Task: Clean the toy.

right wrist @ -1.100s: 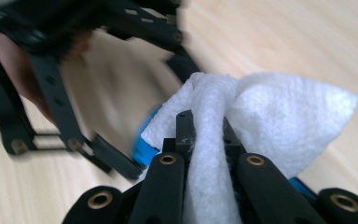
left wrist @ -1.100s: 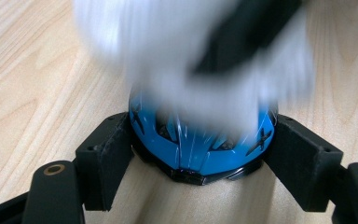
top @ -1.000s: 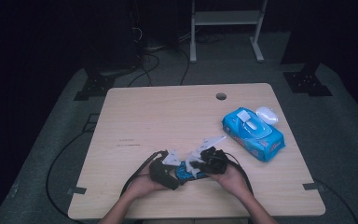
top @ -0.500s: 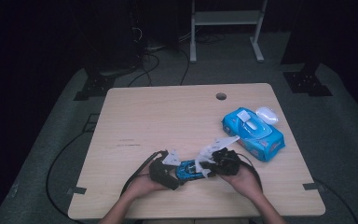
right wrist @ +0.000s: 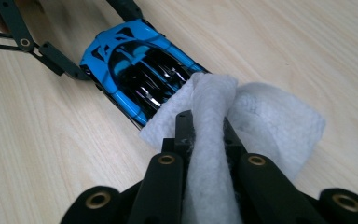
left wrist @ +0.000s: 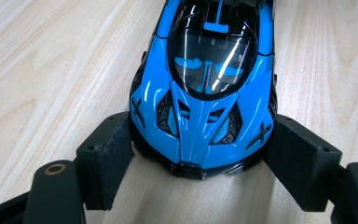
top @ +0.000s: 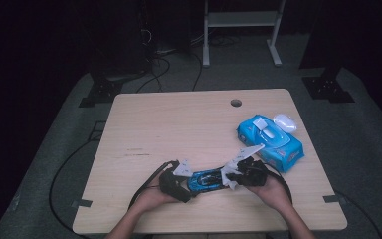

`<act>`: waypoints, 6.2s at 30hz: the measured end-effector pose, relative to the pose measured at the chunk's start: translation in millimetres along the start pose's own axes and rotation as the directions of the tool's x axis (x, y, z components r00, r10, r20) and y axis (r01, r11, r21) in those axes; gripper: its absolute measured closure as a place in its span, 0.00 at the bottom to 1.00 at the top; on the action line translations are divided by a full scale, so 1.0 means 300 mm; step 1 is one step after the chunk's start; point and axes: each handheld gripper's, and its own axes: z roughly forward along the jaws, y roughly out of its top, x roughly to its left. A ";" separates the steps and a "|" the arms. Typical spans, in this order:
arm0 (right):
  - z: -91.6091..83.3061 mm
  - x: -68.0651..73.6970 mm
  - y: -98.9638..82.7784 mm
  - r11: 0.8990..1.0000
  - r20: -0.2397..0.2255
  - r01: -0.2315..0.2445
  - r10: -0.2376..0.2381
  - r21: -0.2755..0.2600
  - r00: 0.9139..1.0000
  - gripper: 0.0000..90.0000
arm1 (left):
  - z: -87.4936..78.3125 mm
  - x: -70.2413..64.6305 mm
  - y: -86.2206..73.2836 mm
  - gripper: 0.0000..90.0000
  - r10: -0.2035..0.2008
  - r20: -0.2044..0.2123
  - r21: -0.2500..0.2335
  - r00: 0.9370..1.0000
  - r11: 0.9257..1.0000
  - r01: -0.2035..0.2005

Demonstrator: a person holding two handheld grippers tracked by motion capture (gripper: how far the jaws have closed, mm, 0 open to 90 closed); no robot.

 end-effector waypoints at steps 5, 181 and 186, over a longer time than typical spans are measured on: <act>-0.024 -0.001 0.006 0.999 0.023 0.030 -0.030 -0.011 0.999 0.66 | 0.002 -0.001 0.001 0.28 -0.004 -0.001 -0.001 1.000 1.000 0.004; -0.019 0.031 -0.192 0.984 -0.086 0.007 -0.023 -0.180 0.996 0.95 | -0.001 0.042 0.033 0.53 -0.209 0.233 -0.118 0.950 0.963 0.242; -0.039 0.027 -0.195 0.983 -0.077 -0.006 -0.009 -0.186 0.997 0.95 | -0.025 0.014 0.038 0.63 -0.131 0.215 -0.171 0.968 0.970 0.170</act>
